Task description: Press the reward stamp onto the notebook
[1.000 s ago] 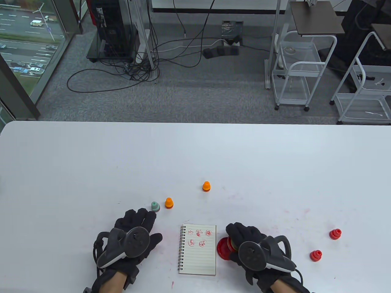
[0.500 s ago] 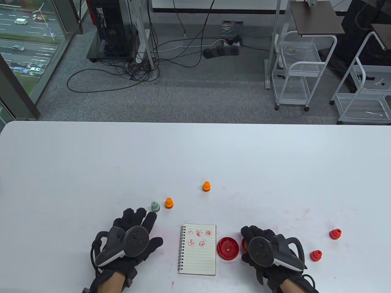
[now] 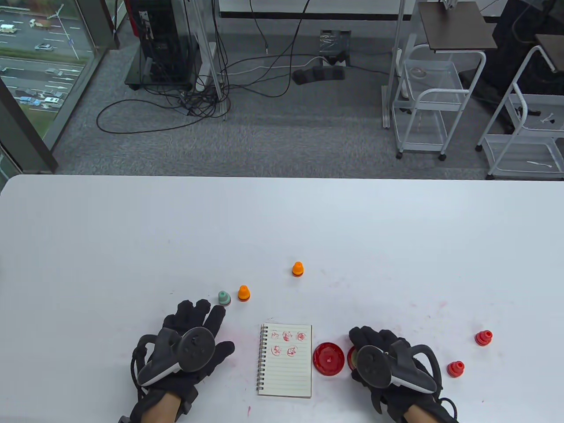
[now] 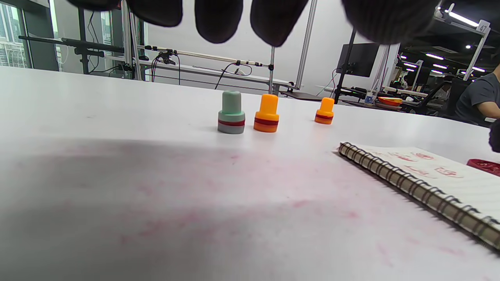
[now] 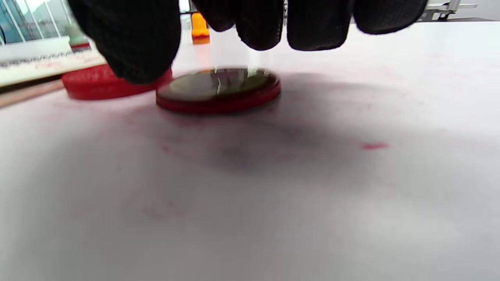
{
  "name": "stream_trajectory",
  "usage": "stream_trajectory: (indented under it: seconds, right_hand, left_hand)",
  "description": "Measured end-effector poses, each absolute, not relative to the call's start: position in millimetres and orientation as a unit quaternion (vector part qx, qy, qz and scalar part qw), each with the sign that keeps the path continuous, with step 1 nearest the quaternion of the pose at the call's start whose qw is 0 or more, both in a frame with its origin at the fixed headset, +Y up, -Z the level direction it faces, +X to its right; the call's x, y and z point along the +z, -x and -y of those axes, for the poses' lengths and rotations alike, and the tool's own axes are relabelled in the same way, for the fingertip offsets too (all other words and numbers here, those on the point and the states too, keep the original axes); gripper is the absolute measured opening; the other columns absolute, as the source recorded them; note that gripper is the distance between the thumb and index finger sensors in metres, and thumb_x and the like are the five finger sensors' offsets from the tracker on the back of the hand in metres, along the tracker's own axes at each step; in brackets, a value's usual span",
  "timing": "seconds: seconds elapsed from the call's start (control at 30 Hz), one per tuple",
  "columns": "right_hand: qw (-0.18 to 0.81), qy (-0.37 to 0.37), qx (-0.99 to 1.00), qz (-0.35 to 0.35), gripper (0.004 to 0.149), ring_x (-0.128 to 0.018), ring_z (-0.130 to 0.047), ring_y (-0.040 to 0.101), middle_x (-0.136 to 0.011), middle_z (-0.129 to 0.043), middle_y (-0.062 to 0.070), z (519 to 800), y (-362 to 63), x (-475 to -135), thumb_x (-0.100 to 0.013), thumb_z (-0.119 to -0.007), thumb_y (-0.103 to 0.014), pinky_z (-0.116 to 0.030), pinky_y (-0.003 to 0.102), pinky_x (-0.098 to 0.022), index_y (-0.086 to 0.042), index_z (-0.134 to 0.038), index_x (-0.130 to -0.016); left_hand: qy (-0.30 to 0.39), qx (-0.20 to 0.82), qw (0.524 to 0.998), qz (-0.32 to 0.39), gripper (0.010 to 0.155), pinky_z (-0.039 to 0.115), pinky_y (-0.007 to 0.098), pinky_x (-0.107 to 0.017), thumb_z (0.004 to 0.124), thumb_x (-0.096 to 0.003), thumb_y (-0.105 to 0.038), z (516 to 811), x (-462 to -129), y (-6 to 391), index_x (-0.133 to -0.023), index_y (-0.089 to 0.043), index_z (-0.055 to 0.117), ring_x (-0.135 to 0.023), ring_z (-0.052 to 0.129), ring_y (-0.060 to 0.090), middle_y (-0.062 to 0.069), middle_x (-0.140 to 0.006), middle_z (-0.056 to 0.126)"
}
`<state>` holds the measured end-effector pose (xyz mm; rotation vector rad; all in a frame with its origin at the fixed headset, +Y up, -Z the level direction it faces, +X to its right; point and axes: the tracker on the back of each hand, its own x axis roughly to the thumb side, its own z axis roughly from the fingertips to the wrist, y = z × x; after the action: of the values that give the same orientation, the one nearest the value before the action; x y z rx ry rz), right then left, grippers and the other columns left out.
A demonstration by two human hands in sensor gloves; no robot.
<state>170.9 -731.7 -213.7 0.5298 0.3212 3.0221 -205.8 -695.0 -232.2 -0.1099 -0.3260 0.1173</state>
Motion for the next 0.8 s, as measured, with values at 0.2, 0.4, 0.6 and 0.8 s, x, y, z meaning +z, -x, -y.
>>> stream_trajectory:
  seconds: [0.2, 0.4, 0.6, 0.8]
  right_hand:
    - [0.090, -0.146, 0.985, -0.014, 0.074, -0.094, -0.067, 0.051, -0.112, -0.062, 0.013, 690, -203, -206, -0.045, -0.082, -0.043, -0.062, 0.071, -0.065, -0.017, -0.052, -0.108]
    - [0.064, -0.119, 0.991, 0.011, 0.065, -0.092, -0.073, 0.050, -0.111, -0.068, 0.010, 660, -241, -200, -0.046, -0.081, -0.042, -0.068, 0.067, -0.065, -0.022, -0.062, -0.105]
    - [0.069, -0.033, 0.997, -0.003, 0.062, -0.091, -0.074, 0.052, -0.112, -0.067, 0.012, 672, -283, -186, -0.047, -0.082, -0.042, -0.068, 0.066, -0.065, -0.024, -0.066, -0.103]
    - [0.046, 0.059, 0.995, -0.072, 0.065, -0.084, -0.081, 0.048, -0.111, -0.066, 0.013, 692, -307, -184, -0.047, -0.082, -0.041, -0.074, 0.061, -0.061, -0.022, -0.062, -0.106]
  left_hand:
    - [0.049, 0.063, 0.984, 0.160, 0.083, 0.054, 0.072, -0.073, 0.062, -0.0488, -0.065, 694, -232, 207, -0.119, -0.022, 0.051, -0.108, 0.050, 0.056, 0.018, -0.123, 0.047]
    - [0.040, 0.067, 0.984, 0.158, 0.082, 0.054, 0.071, -0.073, 0.062, -0.0490, -0.064, 692, -233, 209, -0.118, -0.021, 0.053, -0.108, 0.051, 0.055, 0.019, -0.123, 0.048]
    - [0.042, 0.062, 0.984, 0.162, 0.082, 0.054, 0.071, -0.073, 0.062, -0.0493, -0.064, 693, -233, 207, -0.118, -0.021, 0.053, -0.108, 0.051, 0.055, 0.018, -0.123, 0.048]
    - [0.058, 0.060, 0.983, 0.166, 0.081, 0.054, 0.071, -0.073, 0.062, -0.0494, -0.063, 696, -232, 203, -0.118, -0.021, 0.053, -0.108, 0.051, 0.055, 0.019, -0.123, 0.048]
